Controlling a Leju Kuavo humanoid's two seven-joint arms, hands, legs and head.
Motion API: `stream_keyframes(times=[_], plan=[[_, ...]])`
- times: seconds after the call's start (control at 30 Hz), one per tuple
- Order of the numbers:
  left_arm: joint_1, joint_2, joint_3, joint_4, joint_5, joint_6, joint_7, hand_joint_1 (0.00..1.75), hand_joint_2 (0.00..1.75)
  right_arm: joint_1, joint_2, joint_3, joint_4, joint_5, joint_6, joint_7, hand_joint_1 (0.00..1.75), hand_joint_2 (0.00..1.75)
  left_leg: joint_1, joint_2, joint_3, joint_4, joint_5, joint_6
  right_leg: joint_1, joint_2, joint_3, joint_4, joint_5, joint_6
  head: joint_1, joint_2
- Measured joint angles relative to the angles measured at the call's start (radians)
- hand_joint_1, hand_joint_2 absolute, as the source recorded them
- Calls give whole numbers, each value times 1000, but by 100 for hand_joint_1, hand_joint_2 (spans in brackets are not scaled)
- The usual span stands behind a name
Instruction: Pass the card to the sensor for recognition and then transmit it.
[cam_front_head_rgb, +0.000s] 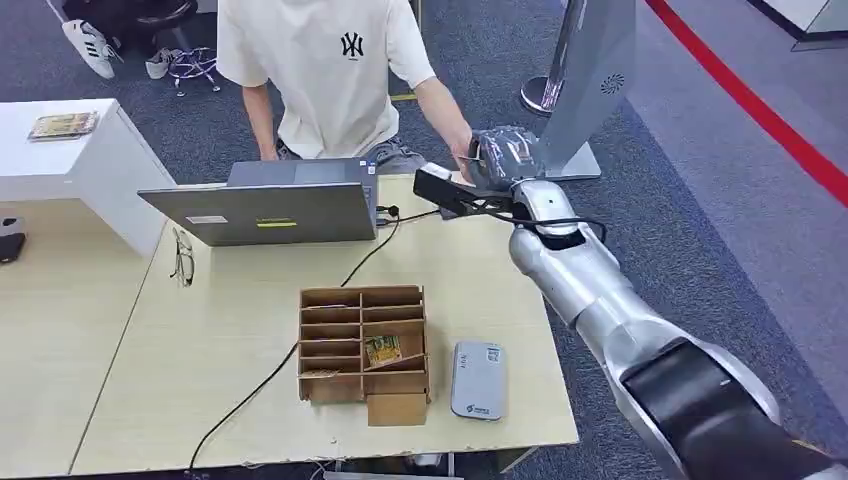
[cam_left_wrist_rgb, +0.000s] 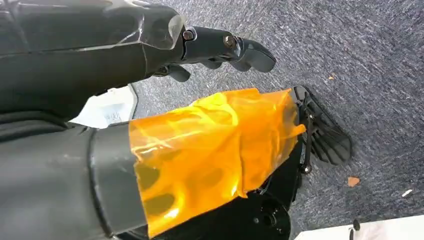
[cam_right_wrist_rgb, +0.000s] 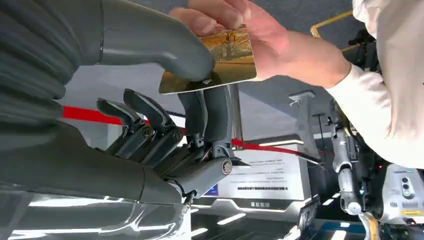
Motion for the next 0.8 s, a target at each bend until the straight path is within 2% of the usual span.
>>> stream_keyframes(times=[0.03,0.07,0.1,0.13,0.17,0.3,0.47,0.63,0.73,0.77,0.8], plan=[[0,0,0,0,0,0,0,0,0,0,1,2,3,2,0,0,164,175,0,0,0,0,0,0,0,0,0,0,0,0,0,0],[0,0,0,0,0,0,0,0,0,1,2,3,7,7,-2,0,154,175,0,0,0,0,0,0,0,0,0,0,0,0,0,0],[0,0,0,0,0,0,0,0,0,2,2,5,11,8,-3,0,154,175,0,0,0,0,0,0,0,0,0,0,0,0,0,0],[0,0,0,0,0,0,-1,0,0,3,3,6,13,8,-5,0,103,175,0,0,0,0,0,0,0,0,0,0,0,0,0,0],[0,0,0,0,0,0,-2,0,0,7,3,7,17,10,-6,0,3,175,0,0,0,0,0,0,0,0,0,0,0,0,0,0],[0,0,0,0,0,0,-3,0,0,26,5,11,23,10,-9,-5,0,175,0,0,0,0,0,0,0,0,-1,0,0,0,0,0],[0,0,2,0,11,1,-16,0,0,91,11,-6,-8,-57,-3,-60,0,175,0,0,0,0,0,0,0,0,-1,0,0,0,0,0],[0,-1,3,1,60,13,-49,0,0,222,27,-73,-160,-256,24,-169,0,175,0,0,0,0,0,0,0,0,-1,0,0,0,0,0],[0,-1,3,3,73,17,-58,0,0,285,33,-102,-249,-296,31,-183,0,175,0,0,0,0,0,0,0,0,-1,0,0,0,0,0],[0,-1,3,3,80,18,-64,0,0,301,33,-111,-274,-325,40,-198,0,0,0,0,0,0,0,0,0,0,-1,0,0,0,0,0],[0,-1,3,4,88,19,-69,0,0,323,34,-121,-300,-372,54,-221,0,0,0,0,0,0,0,0,0,0,-1,0,0,0,0,0]])
